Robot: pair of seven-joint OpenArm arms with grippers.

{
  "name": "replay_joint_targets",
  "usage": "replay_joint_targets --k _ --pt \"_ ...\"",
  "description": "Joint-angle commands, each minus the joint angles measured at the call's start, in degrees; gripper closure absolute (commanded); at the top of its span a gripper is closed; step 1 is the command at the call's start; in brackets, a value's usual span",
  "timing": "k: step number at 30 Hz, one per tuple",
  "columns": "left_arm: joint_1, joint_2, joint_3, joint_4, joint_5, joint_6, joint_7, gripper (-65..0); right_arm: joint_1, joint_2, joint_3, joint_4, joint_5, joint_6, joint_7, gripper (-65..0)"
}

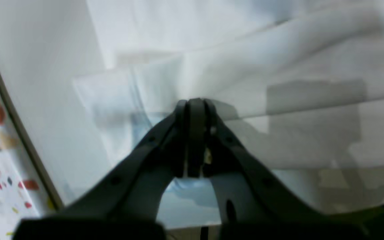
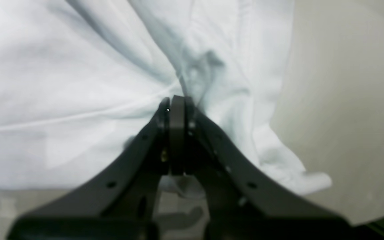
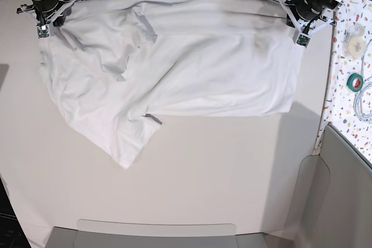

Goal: Layout the t-shirt on the table in an organized manner, then fold the t-shirt properly
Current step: 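Lift the hem with both grippers and fold it toward the collar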

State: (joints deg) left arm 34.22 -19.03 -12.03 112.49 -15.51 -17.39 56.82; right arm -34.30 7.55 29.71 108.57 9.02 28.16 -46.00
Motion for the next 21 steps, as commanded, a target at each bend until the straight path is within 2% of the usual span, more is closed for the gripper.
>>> replay_joint_targets --k 1,11,21 --pt "0.6 0.3 -0.4 0.7 0.9 0.1 1.3 0.0 -2.0 0.0 1.1 -0.3 -2.7 0.4 -6.8 0.0" --pt "0.6 1.8 -0.3 1.0 0.9 0.1 1.4 0.0 -2.9 0.1 4.3 -0.2 -2.6 0.5 -6.8 0.0" --pt "1.0 1.9 -0.4 2.8 0.9 0.1 1.4 0.0 0.8 0.2 8.6 0.4 1.6 0.5 -6.8 0.0"
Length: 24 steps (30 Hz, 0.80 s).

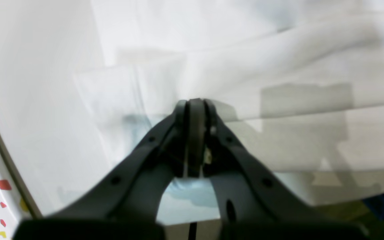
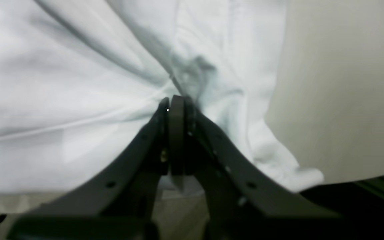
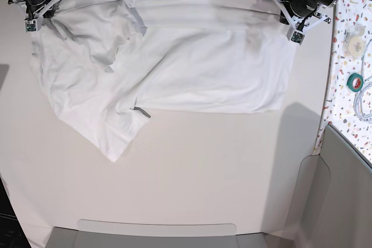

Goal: Layout the t-shirt on the table in an organized manner, then fold the t-shirt properly
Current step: 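Lift the hem with both grippers and fold it toward the collar, then release the folded hem and raise both grippers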

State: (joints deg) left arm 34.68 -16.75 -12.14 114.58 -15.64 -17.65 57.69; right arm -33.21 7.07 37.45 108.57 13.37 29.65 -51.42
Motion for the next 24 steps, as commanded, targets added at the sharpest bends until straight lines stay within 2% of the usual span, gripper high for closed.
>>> replay_joint_targets --k 1,9,14,24 --pt "0.5 -0.3 -0.3 1.0 1.0 0.4 0.6 0.0 0.6 0.4 1.4 1.2 -2.8 -1.0 -1.4 0.0" --pt "-1.0 -0.3 -0.4 3.6 1.0 0.4 0.6 0.0 7.1 0.4 2.9 5.8 -2.8 -1.3 -1.5 0.0" --pt "-2.1 -0.3 -2.8 4.6 1.0 0.4 0.6 0.0 11.5 -2.2 2.8 8.2 -2.8 -1.3 -1.5 0.0" --pt "-5.0 0.9 -3.3 4.8 1.0 0.4 0.4 0.0 18.8 -2.6 2.8 8.5 -2.8 -1.3 -1.5 0.0"
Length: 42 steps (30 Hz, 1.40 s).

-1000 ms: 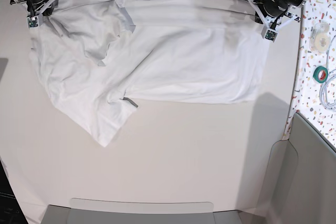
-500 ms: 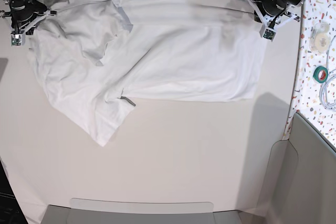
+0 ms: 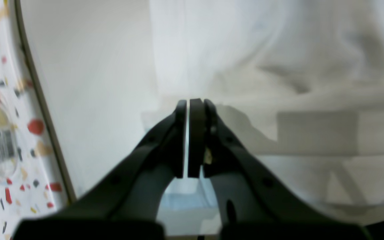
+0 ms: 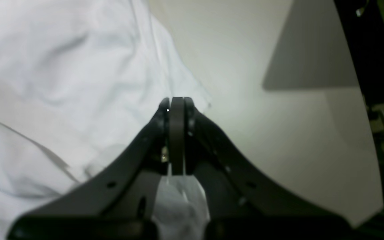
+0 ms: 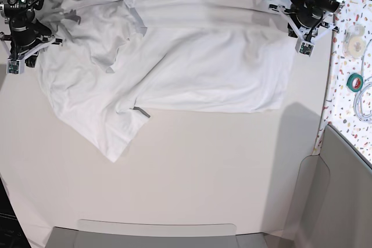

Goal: Layout the t-shirt on the table in an organized manner, then fold the t-shirt properly
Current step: 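Release the folded hem and raise both grippers, then move both grippers to the folded edge of the shirt and grasp it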

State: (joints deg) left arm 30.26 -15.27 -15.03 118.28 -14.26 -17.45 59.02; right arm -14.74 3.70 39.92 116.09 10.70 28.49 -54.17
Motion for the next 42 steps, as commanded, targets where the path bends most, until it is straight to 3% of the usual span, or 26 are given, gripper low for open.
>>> replay_joint_targets --k 1,5,13,23,30,32,35,37,42 --pt "-1.0 -0.5 -0.4 1.2 -0.4 0.2 -0.9 0.0 0.9 0.3 0.3 1.0 -0.1 -0.1 1.3 0.0" --pt "-3.2 -0.3 -0.4 1.2 -0.4 0.2 -0.8 -0.6 3.2 -0.7 0.3 1.0 -0.1 -0.1 1.3 0.0" --pt "-8.2 0.2 -0.4 1.2 -0.4 0.2 -0.5 -7.9 6.6 -0.8 0.0 0.9 -0.1 -0.1 1.3 0.0" --pt "-22.1 0.0 -0.4 0.4 -0.4 -0.2 7.5 -11.2 14.3 -0.8 -0.2 0.6 -0.1 -0.1 0.8 0.0" --pt "-29.9 -0.1 -2.2 -8.9 -0.7 -0.3 7.5 -20.5 23.8 -0.4 -0.3 -4.3 -0.1 0.1 -12.7 0.0" --pt "-32.3 -0.1 -5.9 -13.4 -4.6 -0.4 7.4 -20.7 25.5 -0.5 -0.8 -5.6 -0.1 0.1 -13.2 0.0" --pt "-35.8 -2.1 -14.5 -22.1 -14.9 -5.5 9.2 -20.7 26.7 -0.1 -5.1 -7.1 -0.1 0.1 -13.3 0.0" --pt "-38.4 -4.6 -19.5 -29.0 -20.6 -8.4 12.2 -20.7 26.7 -0.1 -7.5 -7.4 -0.2 0.1 -13.2 -5.9" --pt "-39.4 -9.4 -22.7 -39.8 -32.1 -8.6 13.4 -20.7 26.7 -0.1 -11.7 -9.1 -0.3 0.1 -13.1 -24.3"
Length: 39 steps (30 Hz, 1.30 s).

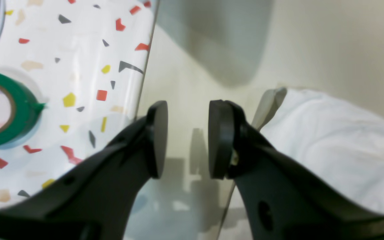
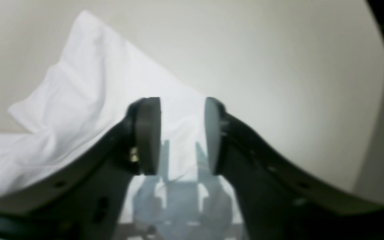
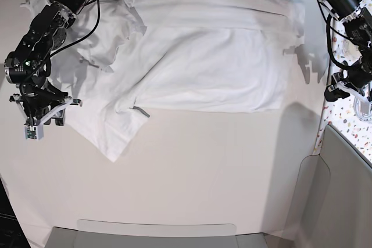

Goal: Layout the t-shirt on the table in an organized manner, then fold the t-shirt properly
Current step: 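Move both grippers to the folded edge of the shirt and grasp it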

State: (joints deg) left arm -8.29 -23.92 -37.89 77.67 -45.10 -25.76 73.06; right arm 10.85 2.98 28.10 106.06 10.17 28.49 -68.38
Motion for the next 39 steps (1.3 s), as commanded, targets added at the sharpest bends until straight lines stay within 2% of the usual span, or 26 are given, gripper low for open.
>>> replay_joint_targets --k 1,4,10,14,19,23,33,37,39 --pt "-0.5 -1.4 0.2 -0.5 -3.4 -0.3 -0.5 -20.7 1.1 0.7 -0.3 0.4 0.2 0.1 1.2 -27.5" --pt "0.7 -1.7 0.5 -2.6 -7.6 -0.3 0.0 -20.8 1.9 0.2 -0.4 -0.4 0.3 0.1 1.2 -33.5" --pt "0.7 -1.9 7.0 -7.0 -12.0 -0.3 -0.1 -20.8 1.9 0.2 -0.4 -0.4 0.4 0.1 1.2 -33.8" --pt "0.3 -1.8 8.4 -9.8 -12.6 -0.3 -0.5 -21.6 1.4 0.1 -0.2 -0.4 0.4 0.1 1.2 -33.8" --pt "-2.4 -1.8 8.8 -12.7 -12.6 -0.3 -0.1 -26.2 0.4 0.1 0.1 -0.4 0.4 0.1 1.2 -34.0" --pt "-3.4 -1.7 9.2 -15.2 -12.6 -0.3 -0.1 -26.5 0.2 0.6 0.6 -0.4 0.4 0.1 1.2 -34.0" --pt "-6.9 -1.4 11.8 -17.6 -12.7 -0.4 -0.6 -26.7 -0.4 0.6 12.8 -0.7 0.4 0.2 1.2 -34.1" --pt "-7.7 -0.2 12.1 -17.6 -12.6 -0.4 -0.1 -26.7 -0.6 0.6 17.2 -0.7 0.4 0.2 1.2 -34.1" --pt "-7.8 -0.2 14.3 -17.7 -12.6 -0.4 -0.7 -26.7 -0.7 0.5 19.7 -0.7 0.4 0.2 1.2 -34.1"
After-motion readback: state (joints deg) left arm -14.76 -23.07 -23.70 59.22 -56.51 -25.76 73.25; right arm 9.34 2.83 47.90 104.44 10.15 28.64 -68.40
